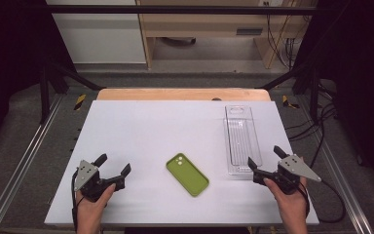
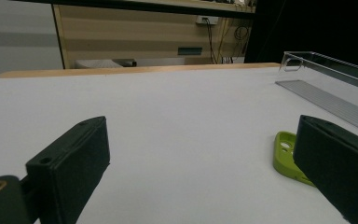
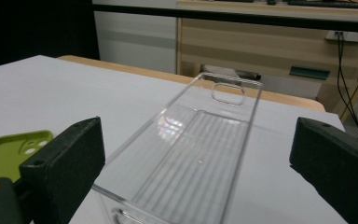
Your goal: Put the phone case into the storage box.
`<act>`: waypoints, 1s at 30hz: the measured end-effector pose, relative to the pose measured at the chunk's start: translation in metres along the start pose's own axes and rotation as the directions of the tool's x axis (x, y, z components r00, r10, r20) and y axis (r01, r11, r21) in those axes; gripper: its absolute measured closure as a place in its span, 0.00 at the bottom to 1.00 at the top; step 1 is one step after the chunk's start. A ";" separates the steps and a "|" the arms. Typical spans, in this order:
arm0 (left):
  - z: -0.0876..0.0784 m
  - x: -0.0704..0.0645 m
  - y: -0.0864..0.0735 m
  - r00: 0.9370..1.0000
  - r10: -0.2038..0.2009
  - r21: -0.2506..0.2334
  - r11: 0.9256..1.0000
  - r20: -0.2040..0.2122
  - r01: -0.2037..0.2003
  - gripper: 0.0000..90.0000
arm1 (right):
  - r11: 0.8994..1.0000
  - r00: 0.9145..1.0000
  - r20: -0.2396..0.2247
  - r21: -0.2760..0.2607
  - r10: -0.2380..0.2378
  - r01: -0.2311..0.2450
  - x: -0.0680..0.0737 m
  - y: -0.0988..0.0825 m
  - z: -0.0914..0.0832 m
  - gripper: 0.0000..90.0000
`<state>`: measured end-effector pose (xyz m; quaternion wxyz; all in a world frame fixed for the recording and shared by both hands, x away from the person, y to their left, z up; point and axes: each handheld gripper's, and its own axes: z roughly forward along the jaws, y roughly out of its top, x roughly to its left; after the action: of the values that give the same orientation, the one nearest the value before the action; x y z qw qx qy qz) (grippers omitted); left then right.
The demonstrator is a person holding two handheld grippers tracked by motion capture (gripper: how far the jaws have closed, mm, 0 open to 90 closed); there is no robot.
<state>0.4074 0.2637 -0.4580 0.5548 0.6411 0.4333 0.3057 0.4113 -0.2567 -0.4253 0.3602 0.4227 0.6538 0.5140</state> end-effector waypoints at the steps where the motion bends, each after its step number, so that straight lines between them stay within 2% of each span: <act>1: 0.000 0.000 0.000 1.000 0.003 -0.001 1.000 0.001 -0.003 0.03 | 1.000 1.000 -0.008 0.010 -0.011 0.011 0.004 0.004 0.001 0.04; 5: 0.000 0.000 0.000 1.000 0.003 -0.004 1.000 0.005 -0.003 0.03 | 0.998 0.997 -0.056 0.032 -0.046 0.048 0.024 0.022 0.006 0.04; 9: 0.000 0.001 0.000 1.000 -0.002 -0.005 1.000 0.002 0.002 0.03 | 0.994 0.989 -0.122 0.059 -0.083 0.091 0.044 0.039 0.010 0.04; 10: 0.000 0.001 0.000 1.000 -0.002 -0.005 1.000 0.002 0.002 0.03 | 0.994 0.989 -0.122 0.059 -0.083 0.091 0.044 0.039 0.010 0.04; 11: 0.000 0.002 0.000 1.000 -0.002 -0.006 1.000 0.003 0.002 0.03 | 0.991 0.984 -0.151 0.079 -0.099 0.112 0.054 0.048 0.013 0.04; 17: -0.001 0.002 0.000 1.000 -0.001 -0.007 1.000 0.005 0.001 0.03 | 0.983 0.970 -0.218 0.126 -0.108 0.137 0.077 0.062 0.023 0.04; 20: -0.001 0.002 0.000 1.000 -0.006 -0.010 1.000 0.006 0.006 0.03 | 0.979 0.964 -0.244 0.140 -0.111 0.148 0.089 0.065 0.027 0.04; 25: 0.000 0.003 0.000 1.000 -0.007 -0.010 1.000 0.011 0.007 0.03 | 0.971 0.949 -0.293 0.170 -0.114 0.169 0.109 0.060 0.033 0.04; 30: 0.000 0.003 0.000 1.000 -0.014 -0.011 1.000 0.013 0.014 0.03 | 0.962 0.937 -0.327 0.191 -0.125 0.195 0.121 0.057 0.039 0.04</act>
<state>0.4089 0.2668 -0.4582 0.5633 0.6368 0.4325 0.3003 0.4102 -0.1244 -0.3824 0.2441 0.3187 0.7877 0.4673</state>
